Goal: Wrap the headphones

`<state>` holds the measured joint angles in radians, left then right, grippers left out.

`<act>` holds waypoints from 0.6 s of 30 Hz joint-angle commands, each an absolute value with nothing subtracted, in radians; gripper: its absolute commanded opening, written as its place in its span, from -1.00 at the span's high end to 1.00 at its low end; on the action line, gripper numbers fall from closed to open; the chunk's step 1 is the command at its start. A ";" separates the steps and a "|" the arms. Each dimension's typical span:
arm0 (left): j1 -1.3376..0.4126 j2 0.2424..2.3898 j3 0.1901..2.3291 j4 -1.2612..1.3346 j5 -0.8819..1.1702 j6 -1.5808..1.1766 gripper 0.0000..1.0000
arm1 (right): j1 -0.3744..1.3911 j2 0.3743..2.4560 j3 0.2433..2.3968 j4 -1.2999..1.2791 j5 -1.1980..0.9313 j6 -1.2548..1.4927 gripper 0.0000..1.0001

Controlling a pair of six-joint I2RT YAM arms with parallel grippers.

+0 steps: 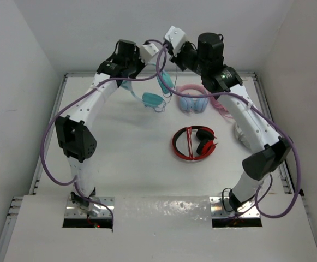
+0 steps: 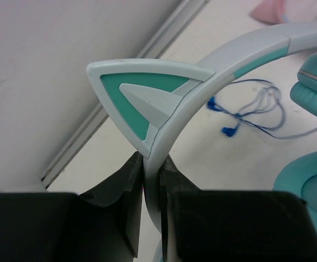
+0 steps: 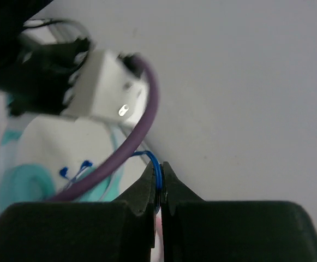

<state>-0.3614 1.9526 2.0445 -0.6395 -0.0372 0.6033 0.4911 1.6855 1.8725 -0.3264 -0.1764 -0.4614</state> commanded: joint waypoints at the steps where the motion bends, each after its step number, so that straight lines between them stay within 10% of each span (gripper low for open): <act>1: -0.403 1.908 2.069 -0.643 0.087 0.635 1.00 | 0.457 1.766 1.962 -0.256 -0.069 -0.465 1.00; 18: -0.451 1.847 2.155 -0.805 0.273 0.567 1.00 | 0.307 1.804 1.842 -0.139 -0.098 -0.354 1.00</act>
